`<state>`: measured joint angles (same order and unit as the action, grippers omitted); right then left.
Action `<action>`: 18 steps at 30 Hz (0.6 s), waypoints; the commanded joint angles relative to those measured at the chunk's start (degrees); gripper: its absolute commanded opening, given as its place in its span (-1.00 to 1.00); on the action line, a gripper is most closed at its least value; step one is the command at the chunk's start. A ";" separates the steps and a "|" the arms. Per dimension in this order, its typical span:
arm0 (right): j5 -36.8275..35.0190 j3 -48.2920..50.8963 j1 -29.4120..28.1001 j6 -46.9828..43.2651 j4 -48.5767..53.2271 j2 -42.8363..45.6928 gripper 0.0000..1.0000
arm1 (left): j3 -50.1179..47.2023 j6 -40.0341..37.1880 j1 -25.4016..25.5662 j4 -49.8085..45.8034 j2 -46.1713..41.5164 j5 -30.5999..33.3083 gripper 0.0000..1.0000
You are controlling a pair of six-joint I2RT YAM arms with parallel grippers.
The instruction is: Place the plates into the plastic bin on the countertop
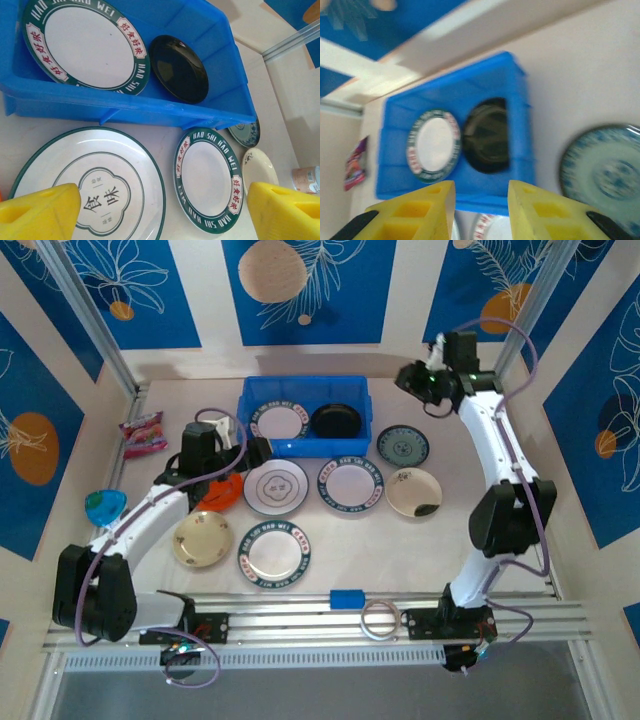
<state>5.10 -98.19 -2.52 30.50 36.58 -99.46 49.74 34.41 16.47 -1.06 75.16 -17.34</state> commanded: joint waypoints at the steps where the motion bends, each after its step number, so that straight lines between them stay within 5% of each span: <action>1: -1.41 10.16 3.97 1.58 -3.04 3.80 -0.31 | 0.18 0.56 1.06 2.33 0.80 -1.34 0.72; 8: -0.88 25.37 10.48 4.58 -8.03 6.73 -0.31 | 1.76 0.65 2.25 3.15 2.98 -2.55 0.73; 18: -1.10 25.74 12.02 3.80 -8.26 -0.92 -0.38 | 2.03 1.89 4.09 4.31 4.17 -2.57 0.72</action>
<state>3.79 -71.35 9.19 34.39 28.36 -98.15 50.22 35.68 19.73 1.34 79.00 -19.03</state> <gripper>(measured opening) 0.315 0.860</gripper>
